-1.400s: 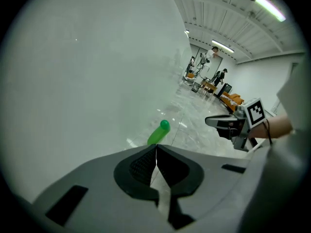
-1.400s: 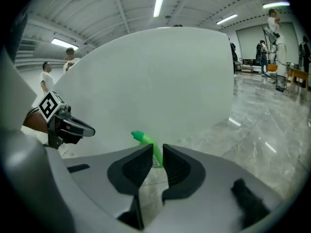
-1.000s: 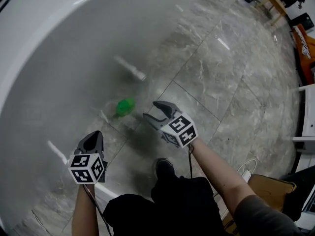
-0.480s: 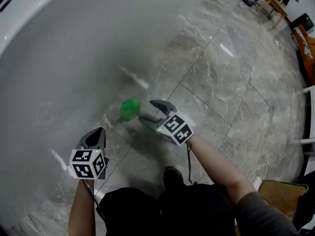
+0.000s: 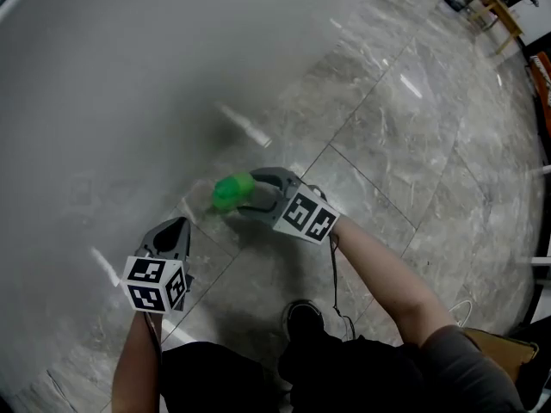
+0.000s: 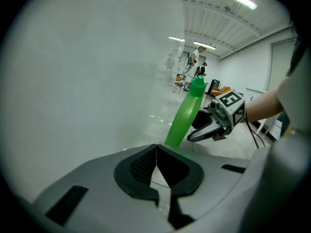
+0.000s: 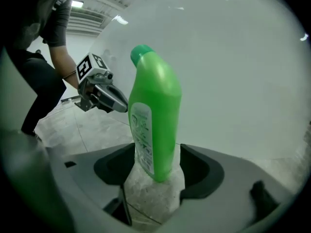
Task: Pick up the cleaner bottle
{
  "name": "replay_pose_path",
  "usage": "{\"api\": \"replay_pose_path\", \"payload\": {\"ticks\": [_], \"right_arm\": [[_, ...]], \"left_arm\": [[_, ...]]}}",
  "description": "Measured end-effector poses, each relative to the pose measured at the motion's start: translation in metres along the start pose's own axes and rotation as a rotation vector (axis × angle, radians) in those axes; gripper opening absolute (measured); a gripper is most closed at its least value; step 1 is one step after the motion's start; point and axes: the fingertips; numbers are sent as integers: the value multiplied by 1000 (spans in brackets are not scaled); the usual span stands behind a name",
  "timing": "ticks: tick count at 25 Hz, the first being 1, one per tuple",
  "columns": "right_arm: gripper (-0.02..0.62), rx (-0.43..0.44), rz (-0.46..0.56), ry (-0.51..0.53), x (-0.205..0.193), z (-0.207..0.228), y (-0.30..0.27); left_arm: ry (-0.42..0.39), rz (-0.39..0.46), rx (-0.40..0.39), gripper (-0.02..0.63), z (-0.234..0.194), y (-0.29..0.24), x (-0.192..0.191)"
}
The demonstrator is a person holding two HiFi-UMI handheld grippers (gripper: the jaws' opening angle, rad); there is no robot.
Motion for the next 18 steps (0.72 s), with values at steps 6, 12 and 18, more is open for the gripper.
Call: {"api": "replay_pose_path", "payload": {"ticks": [6,12,18], "right_arm": [[285,72,-18,81,2,-3,-17],[285,104,22,80,8,-7,-28],[285,80,74,71,13,-10,-42]], "left_arm": [[0,-27,-1,15,-1,-4,-7],[-2,-30,2,15,-2,-5,-11],[-24,-40,-3,15,5,-2,-17]]}}
Point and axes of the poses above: the fingertips, and each gripper's own axes: y backward along the fingers, z to its right, x out of its top, and after that the axes turned 5 degrees about y, right-handed
